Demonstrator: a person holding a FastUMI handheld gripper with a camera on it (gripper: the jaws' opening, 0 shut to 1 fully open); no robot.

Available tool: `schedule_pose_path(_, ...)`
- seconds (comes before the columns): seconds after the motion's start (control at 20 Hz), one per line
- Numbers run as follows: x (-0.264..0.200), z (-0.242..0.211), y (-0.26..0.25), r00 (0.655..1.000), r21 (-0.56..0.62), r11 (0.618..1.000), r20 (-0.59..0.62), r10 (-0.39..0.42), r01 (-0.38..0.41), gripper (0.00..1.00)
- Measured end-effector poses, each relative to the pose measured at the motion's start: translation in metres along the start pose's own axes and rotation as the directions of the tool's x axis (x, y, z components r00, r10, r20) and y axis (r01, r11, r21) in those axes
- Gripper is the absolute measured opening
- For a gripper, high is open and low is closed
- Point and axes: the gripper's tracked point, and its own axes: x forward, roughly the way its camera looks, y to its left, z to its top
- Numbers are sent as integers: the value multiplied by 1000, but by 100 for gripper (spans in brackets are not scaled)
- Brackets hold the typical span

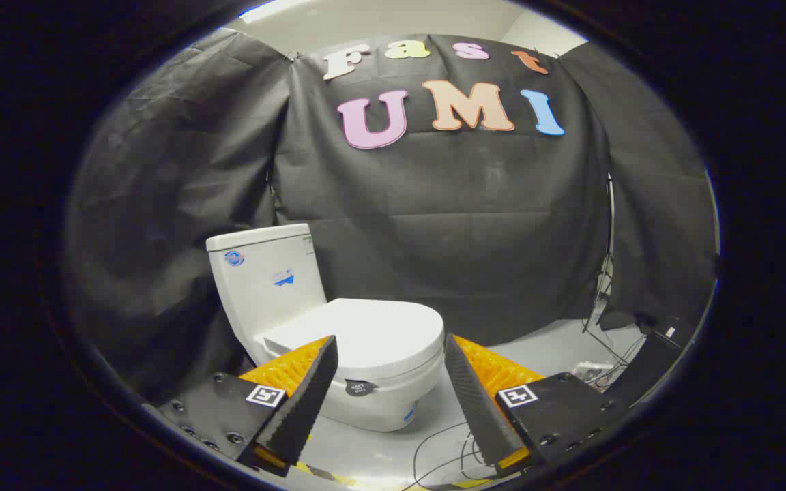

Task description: Open the toilet lid.

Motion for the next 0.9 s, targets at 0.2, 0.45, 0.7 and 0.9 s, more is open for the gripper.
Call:
schedule_pose_path(0.2,5,-3,15,1000,-36,999,-20,17,-18,97)
schedule_pose_path(0.45,13,-11,23,998,-38,999,-59,13,-16,97)
schedule_pose_path(0.7,29,-39,29,983,-31,1000,-181,0,-6,97)
schedule_pose_path(0.9,46,-59,39,968,-50,999,-252,1,-14,97)
